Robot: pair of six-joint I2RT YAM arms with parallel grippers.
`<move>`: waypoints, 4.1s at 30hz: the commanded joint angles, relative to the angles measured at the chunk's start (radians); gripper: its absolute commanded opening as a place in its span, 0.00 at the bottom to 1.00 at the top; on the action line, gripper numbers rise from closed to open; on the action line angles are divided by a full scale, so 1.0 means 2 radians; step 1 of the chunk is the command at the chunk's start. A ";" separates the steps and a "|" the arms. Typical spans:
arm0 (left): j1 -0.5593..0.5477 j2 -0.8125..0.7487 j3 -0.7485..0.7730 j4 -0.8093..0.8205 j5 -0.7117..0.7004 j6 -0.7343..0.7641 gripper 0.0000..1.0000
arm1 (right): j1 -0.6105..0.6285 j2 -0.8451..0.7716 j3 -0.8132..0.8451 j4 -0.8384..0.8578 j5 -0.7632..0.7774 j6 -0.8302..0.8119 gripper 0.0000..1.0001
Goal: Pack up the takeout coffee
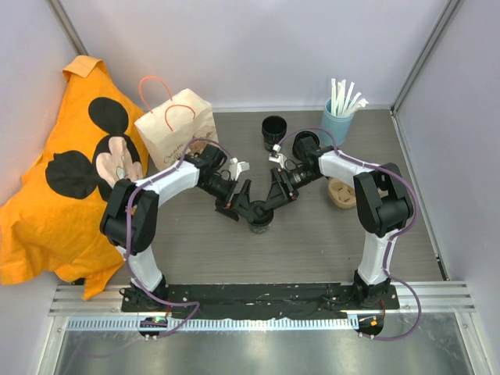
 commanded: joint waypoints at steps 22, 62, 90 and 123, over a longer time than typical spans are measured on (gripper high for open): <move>-0.012 0.032 0.037 0.012 -0.019 -0.009 0.97 | 0.004 -0.015 -0.009 0.009 -0.020 -0.007 0.65; -0.037 0.076 0.063 -0.053 -0.146 0.031 0.74 | 0.013 0.016 -0.036 0.055 0.073 0.028 0.47; -0.058 0.117 0.082 -0.085 -0.248 0.044 0.68 | 0.015 0.020 -0.033 0.068 0.161 0.063 0.48; -0.024 0.093 0.110 -0.094 -0.188 0.053 0.77 | 0.029 0.004 -0.011 0.047 0.138 0.043 0.56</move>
